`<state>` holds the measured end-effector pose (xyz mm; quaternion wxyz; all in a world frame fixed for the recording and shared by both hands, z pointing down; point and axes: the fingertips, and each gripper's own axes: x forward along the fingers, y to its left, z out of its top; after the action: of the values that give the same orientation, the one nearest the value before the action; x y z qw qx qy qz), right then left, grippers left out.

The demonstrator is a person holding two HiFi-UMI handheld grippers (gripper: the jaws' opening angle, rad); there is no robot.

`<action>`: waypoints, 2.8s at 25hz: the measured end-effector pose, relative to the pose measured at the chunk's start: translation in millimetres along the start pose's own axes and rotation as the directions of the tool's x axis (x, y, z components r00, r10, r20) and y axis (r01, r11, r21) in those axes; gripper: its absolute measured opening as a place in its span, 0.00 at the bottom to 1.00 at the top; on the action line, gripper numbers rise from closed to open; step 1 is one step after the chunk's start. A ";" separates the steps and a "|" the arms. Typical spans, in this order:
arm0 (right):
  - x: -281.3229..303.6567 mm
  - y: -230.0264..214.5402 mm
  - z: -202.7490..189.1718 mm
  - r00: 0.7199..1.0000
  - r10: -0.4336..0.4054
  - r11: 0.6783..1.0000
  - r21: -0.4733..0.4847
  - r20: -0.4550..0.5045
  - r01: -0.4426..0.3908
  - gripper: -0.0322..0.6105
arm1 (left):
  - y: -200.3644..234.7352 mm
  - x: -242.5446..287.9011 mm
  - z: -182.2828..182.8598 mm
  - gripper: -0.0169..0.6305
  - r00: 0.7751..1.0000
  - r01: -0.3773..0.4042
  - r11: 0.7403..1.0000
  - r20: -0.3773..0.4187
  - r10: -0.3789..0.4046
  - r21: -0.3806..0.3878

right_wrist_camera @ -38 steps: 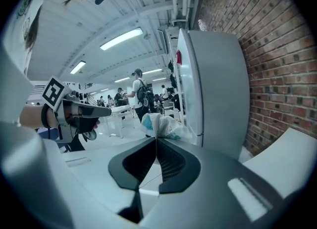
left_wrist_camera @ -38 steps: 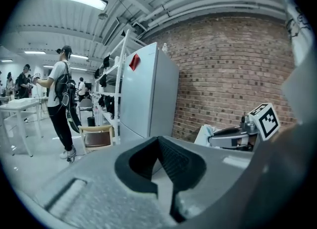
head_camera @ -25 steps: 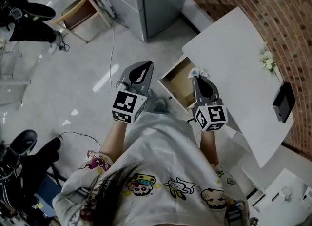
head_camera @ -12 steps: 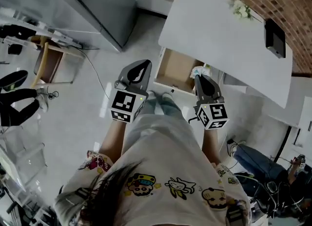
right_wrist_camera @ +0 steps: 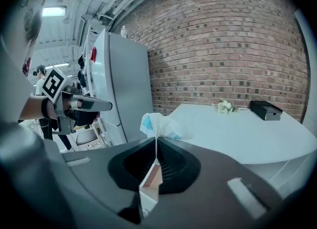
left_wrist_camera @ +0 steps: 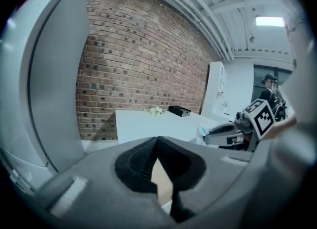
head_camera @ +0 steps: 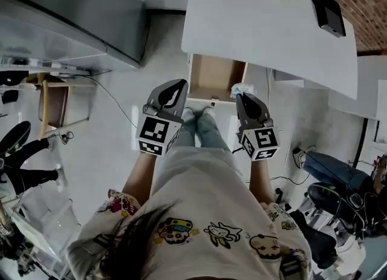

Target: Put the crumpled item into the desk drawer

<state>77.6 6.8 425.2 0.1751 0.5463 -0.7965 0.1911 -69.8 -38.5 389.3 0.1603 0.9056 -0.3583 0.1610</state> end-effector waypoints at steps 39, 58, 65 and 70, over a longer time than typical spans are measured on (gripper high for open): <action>150.6 -45.3 -176.6 0.949 0.131 0.991 0.006 -0.288 -0.135 0.08 | 7.5 113.9 -185.3 0.02 0.980 -0.019 0.993 -0.199 -0.005 -0.119; 224.9 -58.7 -306.8 0.829 0.183 0.954 -0.109 -0.529 -0.280 0.08 | 25.5 174.2 -287.1 0.02 0.960 -0.038 0.983 -0.281 -0.014 -0.179; 233.5 -56.8 -329.8 0.750 0.215 0.932 -0.098 -0.626 -0.349 0.08 | 18.4 186.9 -304.0 0.02 0.945 0.002 0.986 -0.323 -0.057 -0.167; 242.9 -59.5 -338.2 0.723 0.197 0.915 -0.141 -0.662 -0.378 0.08 | 14.2 192.8 -313.4 0.02 0.935 0.018 0.986 -0.347 -0.075 -0.166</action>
<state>74.1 -40.2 843.2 0.4731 0.2889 -0.7836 0.2805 -1.8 -36.4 751.3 0.2976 0.8546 -0.3140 0.2872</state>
